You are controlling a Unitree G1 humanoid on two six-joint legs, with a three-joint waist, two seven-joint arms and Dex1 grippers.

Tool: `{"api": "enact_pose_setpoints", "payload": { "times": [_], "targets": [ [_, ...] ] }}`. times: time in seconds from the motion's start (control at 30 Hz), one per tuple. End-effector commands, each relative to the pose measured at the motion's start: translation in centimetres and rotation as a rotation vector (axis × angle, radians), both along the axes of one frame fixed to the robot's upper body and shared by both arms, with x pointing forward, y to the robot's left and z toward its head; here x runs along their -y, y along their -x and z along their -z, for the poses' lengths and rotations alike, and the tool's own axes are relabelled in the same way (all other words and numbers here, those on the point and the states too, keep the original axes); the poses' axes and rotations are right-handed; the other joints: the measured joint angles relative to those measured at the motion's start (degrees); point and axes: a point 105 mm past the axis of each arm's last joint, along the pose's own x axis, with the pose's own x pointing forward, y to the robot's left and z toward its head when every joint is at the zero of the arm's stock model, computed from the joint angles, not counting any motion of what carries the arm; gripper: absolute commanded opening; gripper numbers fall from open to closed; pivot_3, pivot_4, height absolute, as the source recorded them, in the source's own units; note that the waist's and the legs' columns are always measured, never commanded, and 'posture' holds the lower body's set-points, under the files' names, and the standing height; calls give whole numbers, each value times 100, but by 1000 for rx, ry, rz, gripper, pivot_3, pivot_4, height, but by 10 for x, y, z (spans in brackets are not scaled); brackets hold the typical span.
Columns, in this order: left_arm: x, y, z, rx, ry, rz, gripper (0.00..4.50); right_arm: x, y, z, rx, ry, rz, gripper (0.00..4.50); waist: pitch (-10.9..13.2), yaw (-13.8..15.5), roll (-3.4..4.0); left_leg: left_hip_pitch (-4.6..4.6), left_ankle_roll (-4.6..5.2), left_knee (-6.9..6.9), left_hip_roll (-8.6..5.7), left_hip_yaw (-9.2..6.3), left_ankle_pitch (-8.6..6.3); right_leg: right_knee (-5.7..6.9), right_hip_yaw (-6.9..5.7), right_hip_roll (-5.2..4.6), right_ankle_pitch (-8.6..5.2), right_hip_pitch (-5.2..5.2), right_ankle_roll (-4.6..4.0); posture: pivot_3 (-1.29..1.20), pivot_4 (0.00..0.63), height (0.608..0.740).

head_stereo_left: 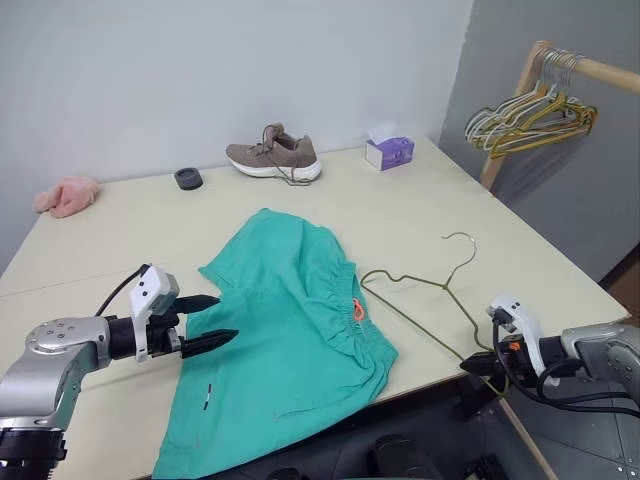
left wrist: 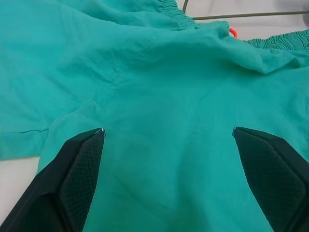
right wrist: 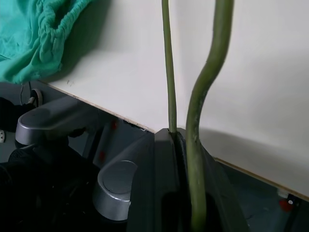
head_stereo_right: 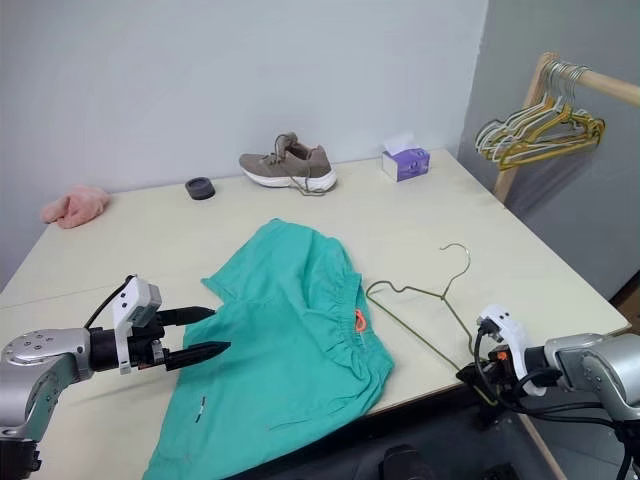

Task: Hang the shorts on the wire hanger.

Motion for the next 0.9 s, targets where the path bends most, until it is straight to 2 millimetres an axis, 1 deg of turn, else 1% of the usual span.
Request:
{"api": "enact_pose_setpoints", "payload": {
  "times": [0.03,0.13,0.23,0.4,0.5,0.7,0.9],
  "targets": [
    [5,-4,-10,50,-25,31,4483,-16,-3,-9,39,-34,-67,0,0,-10,0,0,0,0,0,1,0,0,1,0,0,0,0,-298,0,740],
    [4,-5,-11,54,-27,30,4483,-25,-7,-17,67,-56,-101,0,1,-13,1,1,0,0,0,2,0,1,1,0,0,0,0,-293,0,740],
    [3,-6,-11,57,-28,19,4483,-30,-10,-24,99,-63,-133,0,1,0,1,0,0,0,0,-1,0,0,-1,0,0,0,0,-290,0,740],
    [-2,-7,-10,64,-30,-18,4483,-40,-7,-32,162,-38,-240,0,2,6,2,-3,0,-3,0,-3,-1,-3,-1,0,-1,-3,0,-290,0,740],
    [-3,-9,-9,70,-31,-29,4483,-42,-7,-28,178,2,-293,0,1,4,2,-3,0,-2,0,-3,-1,-4,-1,0,-1,-2,1,-292,0,740],
    [-4,-12,-10,86,-37,-42,4483,-39,-8,-17,176,66,-353,0,1,1,1,-2,0,-2,1,-2,-1,-3,-1,0,-1,-3,1,-288,0,740],
    [-1,-11,-8,87,-39,-38,4483,-45,-20,-13,96,11,-289,0,2,-1,1,0,0,0,1,-1,-1,-2,0,0,0,-2,1,-278,0,740]
  ]
}}
